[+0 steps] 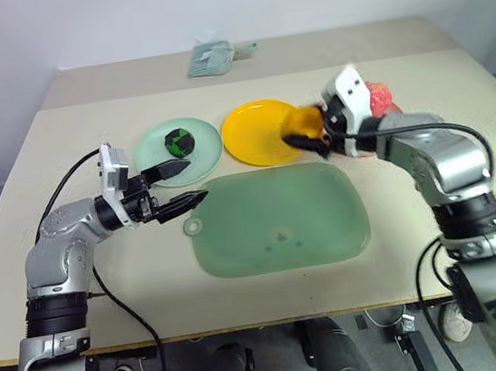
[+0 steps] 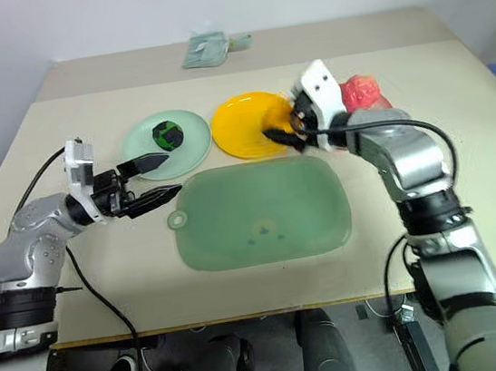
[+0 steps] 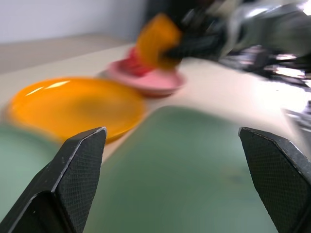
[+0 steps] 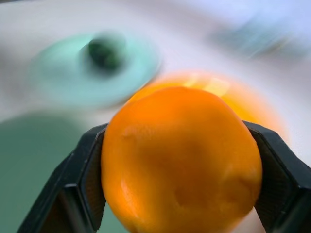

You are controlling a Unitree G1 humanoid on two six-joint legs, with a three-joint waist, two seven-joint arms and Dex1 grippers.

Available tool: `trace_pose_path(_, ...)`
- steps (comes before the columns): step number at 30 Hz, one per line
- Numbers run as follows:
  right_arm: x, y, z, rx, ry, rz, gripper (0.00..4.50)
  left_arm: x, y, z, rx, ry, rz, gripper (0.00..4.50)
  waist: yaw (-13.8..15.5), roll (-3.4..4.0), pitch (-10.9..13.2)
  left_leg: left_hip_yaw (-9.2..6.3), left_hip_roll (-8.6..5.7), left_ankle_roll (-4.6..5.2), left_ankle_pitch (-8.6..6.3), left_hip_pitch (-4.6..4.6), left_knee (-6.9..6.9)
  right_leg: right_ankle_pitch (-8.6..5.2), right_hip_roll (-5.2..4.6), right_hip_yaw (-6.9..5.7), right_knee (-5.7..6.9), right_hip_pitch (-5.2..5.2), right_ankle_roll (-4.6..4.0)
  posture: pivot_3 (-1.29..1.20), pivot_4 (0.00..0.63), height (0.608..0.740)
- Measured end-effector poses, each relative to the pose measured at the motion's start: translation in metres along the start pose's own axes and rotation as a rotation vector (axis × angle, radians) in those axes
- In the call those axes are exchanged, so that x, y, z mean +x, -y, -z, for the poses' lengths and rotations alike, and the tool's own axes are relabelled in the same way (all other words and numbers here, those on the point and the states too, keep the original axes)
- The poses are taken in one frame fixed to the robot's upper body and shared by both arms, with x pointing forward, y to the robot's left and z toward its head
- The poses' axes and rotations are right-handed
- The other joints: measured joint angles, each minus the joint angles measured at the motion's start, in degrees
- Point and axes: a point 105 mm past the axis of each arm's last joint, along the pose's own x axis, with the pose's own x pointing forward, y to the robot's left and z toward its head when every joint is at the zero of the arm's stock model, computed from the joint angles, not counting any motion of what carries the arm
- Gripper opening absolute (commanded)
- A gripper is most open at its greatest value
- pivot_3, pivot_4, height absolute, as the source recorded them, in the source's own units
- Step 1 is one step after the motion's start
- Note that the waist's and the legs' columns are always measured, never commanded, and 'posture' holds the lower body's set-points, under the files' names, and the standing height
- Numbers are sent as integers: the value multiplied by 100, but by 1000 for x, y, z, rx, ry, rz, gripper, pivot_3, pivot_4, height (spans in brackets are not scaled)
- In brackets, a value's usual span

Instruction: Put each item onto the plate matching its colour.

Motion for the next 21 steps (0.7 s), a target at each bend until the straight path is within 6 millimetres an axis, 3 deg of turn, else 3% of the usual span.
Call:
trace_pose_path(4, 28, -12, 33, 59, -30, 47, 3129, 5, -1, 0, 49, 20, -52, 4500, -13, 0, 0, 1, -6, 1, 0, -6, 0, 1, -5, 1, -2, -4, -1, 0, 150, 740)
trace_pose_path(6, 32, -13, 45, 75, -55, 52, 4182, 5, 0, -1, 73, 22, -61, 4500, -16, 1, 1, 0, -6, 1, 0, -12, -1, 0, -5, 0, -2, -10, -1, 0, 150, 740)
trace_pose_path(7, 33, -11, 46, 85, -54, 52, 4469, 4, 1, -1, 80, 20, -62, 4500, -31, 3, 2, 1, -6, 1, -1, -12, -2, 0, -5, 1, -3, -11, -1, 0, 150, 740)
trace_pose_path(12, 34, 10, 14, 47, 72, 92, 4469, -6, 4, 4, 67, 8, -64, 4500, -119, 5, 3, -3, -2, -3, 2, -8, -4, 0, 0, 0, 2, -10, -1, 0, 150, 740)
trace_pose_path(16, 24, 18, 10, 98, 102, 60, 4469, -8, 6, 1, 80, 22, -52, 4500, -152, 5, 3, -4, -1, -3, 1, -4, -3, 0, 0, -1, 4, -5, -1, 0, 150, 740)
trace_pose_path(21, -16, 21, 18, 20, 80, -42, 4469, -12, 4, -1, 120, 26, -42, 4500, -143, 5, 3, -3, -3, 5, -3, -7, -6, 0, -2, -1, -3, -4, -1, 0, 150, 740)
